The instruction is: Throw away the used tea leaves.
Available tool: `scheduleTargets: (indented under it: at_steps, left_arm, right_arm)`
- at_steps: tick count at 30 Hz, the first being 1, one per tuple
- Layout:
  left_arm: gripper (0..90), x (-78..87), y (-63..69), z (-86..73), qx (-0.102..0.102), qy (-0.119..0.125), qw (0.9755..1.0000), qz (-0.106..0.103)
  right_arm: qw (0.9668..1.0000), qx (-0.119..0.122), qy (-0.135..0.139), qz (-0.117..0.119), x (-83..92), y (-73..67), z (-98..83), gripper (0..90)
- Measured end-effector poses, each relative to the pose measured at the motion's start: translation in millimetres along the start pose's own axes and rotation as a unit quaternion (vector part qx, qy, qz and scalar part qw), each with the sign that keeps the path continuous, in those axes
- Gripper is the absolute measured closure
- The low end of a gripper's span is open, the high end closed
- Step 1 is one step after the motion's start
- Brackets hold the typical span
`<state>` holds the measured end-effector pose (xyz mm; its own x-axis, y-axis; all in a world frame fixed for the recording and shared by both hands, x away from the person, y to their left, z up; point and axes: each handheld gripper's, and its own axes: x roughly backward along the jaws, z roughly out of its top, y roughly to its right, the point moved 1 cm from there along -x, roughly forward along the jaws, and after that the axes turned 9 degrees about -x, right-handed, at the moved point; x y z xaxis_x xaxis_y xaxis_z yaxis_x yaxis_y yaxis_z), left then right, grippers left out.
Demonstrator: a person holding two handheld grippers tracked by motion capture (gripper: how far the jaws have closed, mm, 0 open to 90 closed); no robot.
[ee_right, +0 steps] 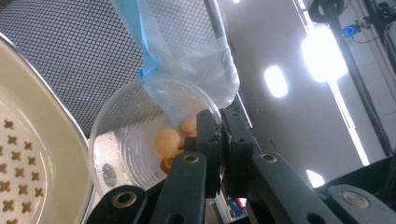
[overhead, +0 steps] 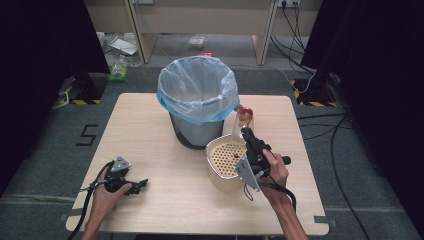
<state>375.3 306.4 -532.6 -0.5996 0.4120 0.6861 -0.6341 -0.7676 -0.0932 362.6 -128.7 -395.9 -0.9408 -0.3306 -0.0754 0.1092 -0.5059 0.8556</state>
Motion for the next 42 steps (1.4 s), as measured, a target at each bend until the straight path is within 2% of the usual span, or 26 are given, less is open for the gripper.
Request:
scheduleTargets:
  at_steps: [3, 4, 5, 7, 8, 11, 13, 17, 19, 20, 21, 23, 26, 29, 30, 31, 33, 34, 36, 41, 42]
  left_arm:
    - [0.0, 0.0, 0.0, 0.0, 0.0, 0.0, 1.0, 0.0]
    - [0.0, 0.0, 0.0, 0.0, 0.0, 0.0, 1.0, 0.0]
    - [0.0, 0.0, 0.0, 0.0, 0.0, 0.0, 1.0, 0.0]
    - [0.0, 0.0, 0.0, 0.0, 0.0, 0.0, 1.0, 0.0]
    - [0.0, 0.0, 0.0, 0.0, 0.0, 0.0, 1.0, 0.0]
    - [0.0, 0.0, -0.1, 0.0, 0.0, 0.0, 1.0, 0.0]
    - [0.0, 0.0, -0.1, 0.0, 0.0, 0.0, 1.0, 0.0]
    - [0.0, 0.0, -0.1, 0.0, 0.0, 0.0, 1.0, 0.0]
    - [0.0, 0.0, -0.1, 0.0, 0.0, 0.0, 1.0, 0.0]
    - [0.0, -0.1, -0.1, 0.0, 0.0, 0.0, 1.0, -0.001]
    - [0.0, 0.0, -0.1, 0.0, 0.0, 0.0, 1.0, 0.0]
    - [0.0, 0.0, 0.0, 0.0, 0.0, 0.0, 1.0, 0.0]
    - [0.0, 0.0, 0.0, 0.0, 0.0, 0.0, 1.0, 0.0]
    - [0.0, 0.0, -0.1, 0.0, 0.0, 0.0, 1.0, 0.0]
    - [0.0, -0.1, -0.2, 0.0, 0.0, 0.0, 1.0, 0.0]
    - [0.0, -0.1, 0.0, 0.0, 0.001, 0.001, 1.0, 0.0]
    - [0.0, 0.0, 0.4, 0.0, 0.001, 0.001, 1.0, 0.001]
    - [0.0, -0.1, 0.1, 0.0, 0.001, 0.001, 1.0, 0.0]
    - [0.0, 0.0, 0.2, 0.0, 0.001, 0.0, 1.0, 0.0]
    - [0.0, 0.0, 0.0, 0.0, 0.0, 0.0, 1.0, 0.0]
    - [0.0, 0.0, 0.0, 0.0, 0.0, 0.0, 1.0, 0.0]
  right_arm:
    - [0.9998, 0.012, 0.003, -0.017, -0.8, -9.8, 1.5, 87.7]
    - [0.999, 0.036, 0.015, -0.022, 1.0, -13.1, 5.3, 87.8]
    - [0.9983, 0.052, 0.013, -0.022, -0.1, -16.5, 7.3, 87.9]
    - [0.9988, 0.045, 0.005, -0.019, -5.5, -21.2, 4.8, 87.8]
    - [0.9986, 0.05, 0.002, -0.018, -6.2, -21.6, 5.0, 87.9]
    - [0.999, 0.042, 0.0, -0.015, -6.2, -21.7, 6.4, 87.9]
    - [0.9983, 0.053, 0.006, -0.022, -3.6, -20.5, 8.9, 87.9]
    - [0.9982, 0.049, 0.006, -0.035, -3.4, -19.4, 9.0, 87.9]
    - [0.9976, 0.055, 0.016, -0.04, -1.7, -19.4, 10.6, 87.9]
    - [0.9957, 0.079, 0.018, -0.046, -3.4, -19.6, 12.2, 87.9]
    - [0.9965, 0.068, 0.015, -0.046, -4.2, -19.9, 11.4, 87.9]
    - [0.995, 0.083, 0.024, -0.051, -1.8, -20.5, 14.6, 88.0]
    - [0.9953, 0.079, 0.024, -0.051, -2.5, -19.7, 13.9, 87.9]
    - [0.9941, 0.082, 0.04, -0.06, 1.4, -17.6, 16.7, 87.9]
    - [0.9954, 0.077, 0.017, -0.054, -3.2, -20.0, 10.1, 88.0]
    - [0.9954, 0.077, 0.017, -0.054, -3.2, -20.0, 10.1, 88.0]
    - [0.9936, 0.095, 0.027, -0.056, -0.6, -22.0, 11.2, 88.0]
    - [0.9946, 0.085, 0.023, -0.055, -1.7, -21.8, 10.0, 88.0]
    - [0.9935, 0.093, 0.029, -0.059, -0.9, -21.4, 11.0, 88.0]
    - [0.9936, 0.093, 0.02, -0.061, -3.0, -20.7, 9.8, 88.0]
    - [0.992, 0.106, 0.023, -0.066, -3.1, -19.5, 10.4, 87.9]
